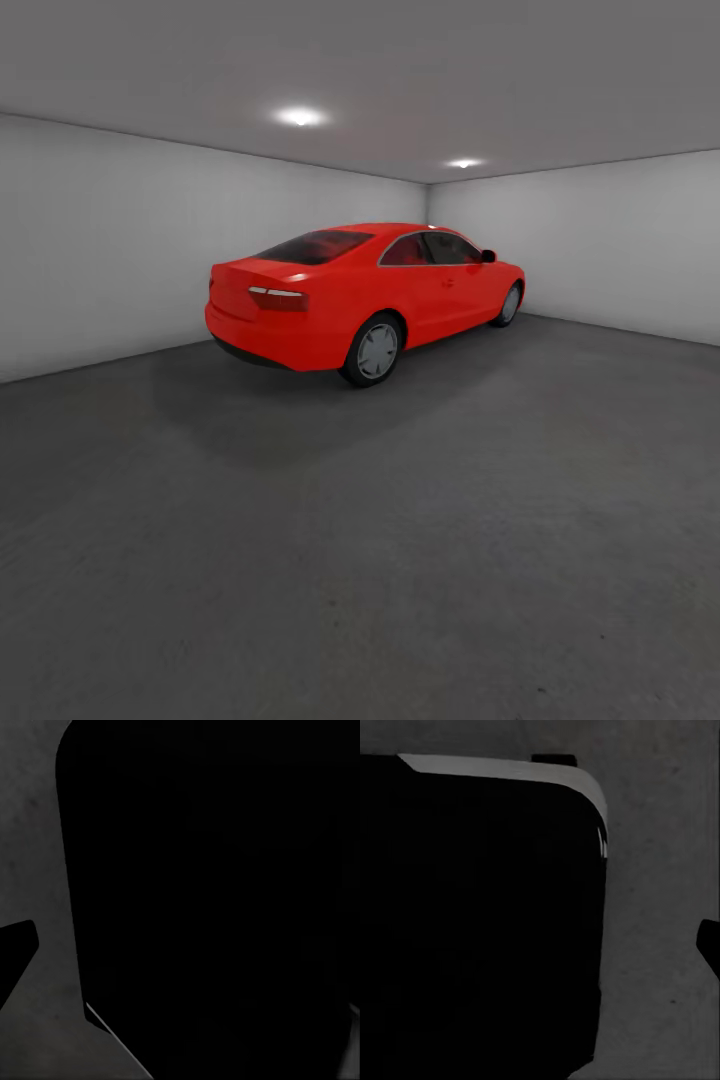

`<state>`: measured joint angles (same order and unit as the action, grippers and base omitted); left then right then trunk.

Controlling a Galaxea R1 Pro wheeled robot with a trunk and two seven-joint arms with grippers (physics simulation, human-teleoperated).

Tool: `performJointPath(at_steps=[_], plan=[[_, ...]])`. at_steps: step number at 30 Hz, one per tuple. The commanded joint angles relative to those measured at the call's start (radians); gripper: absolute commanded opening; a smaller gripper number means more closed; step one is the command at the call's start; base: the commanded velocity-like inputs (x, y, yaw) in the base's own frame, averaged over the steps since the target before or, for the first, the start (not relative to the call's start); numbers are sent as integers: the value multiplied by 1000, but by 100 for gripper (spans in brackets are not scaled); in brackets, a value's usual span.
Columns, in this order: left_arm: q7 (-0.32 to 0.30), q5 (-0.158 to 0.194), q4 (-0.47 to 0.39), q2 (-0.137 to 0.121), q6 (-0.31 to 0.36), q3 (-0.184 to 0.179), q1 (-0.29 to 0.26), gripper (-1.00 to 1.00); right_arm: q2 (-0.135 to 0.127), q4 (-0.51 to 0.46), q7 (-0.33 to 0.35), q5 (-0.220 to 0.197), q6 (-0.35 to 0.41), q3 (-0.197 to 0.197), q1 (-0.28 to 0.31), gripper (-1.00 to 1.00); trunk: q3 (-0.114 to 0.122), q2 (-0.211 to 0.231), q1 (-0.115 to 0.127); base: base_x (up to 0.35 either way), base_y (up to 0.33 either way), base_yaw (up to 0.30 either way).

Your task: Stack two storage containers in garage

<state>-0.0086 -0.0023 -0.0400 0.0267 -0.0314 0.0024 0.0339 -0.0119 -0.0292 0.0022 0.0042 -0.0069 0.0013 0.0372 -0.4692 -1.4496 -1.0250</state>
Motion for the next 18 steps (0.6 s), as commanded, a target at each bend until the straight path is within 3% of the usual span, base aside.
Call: performJointPath(at_steps=[1,7,8,12,18], plan=[[-1,0,-7,1,-3,0,6,100,-6,-6,1,0,-1,0,2,100,-1,0,0,0,0,0],[-2,-1,-41,-9,-8,2,15,100,-35,-40,6,0,18,0,9,100,-1,0,0,0,0,0],[-7,3,-597,-35,-11,3,16,100,-47,-454,21,0,98,0,10,100,-1,0,0,0,0,0],[-14,3,-698,-47,-14,2,17,100,-51,-576,28,0,154,0,10,100,-1,0,0,0,0,0],[-15,3,-748,-51,-19,3,17,100,-52,-631,30,0,166,0,10,100,-1,0,0,0,0,0]])
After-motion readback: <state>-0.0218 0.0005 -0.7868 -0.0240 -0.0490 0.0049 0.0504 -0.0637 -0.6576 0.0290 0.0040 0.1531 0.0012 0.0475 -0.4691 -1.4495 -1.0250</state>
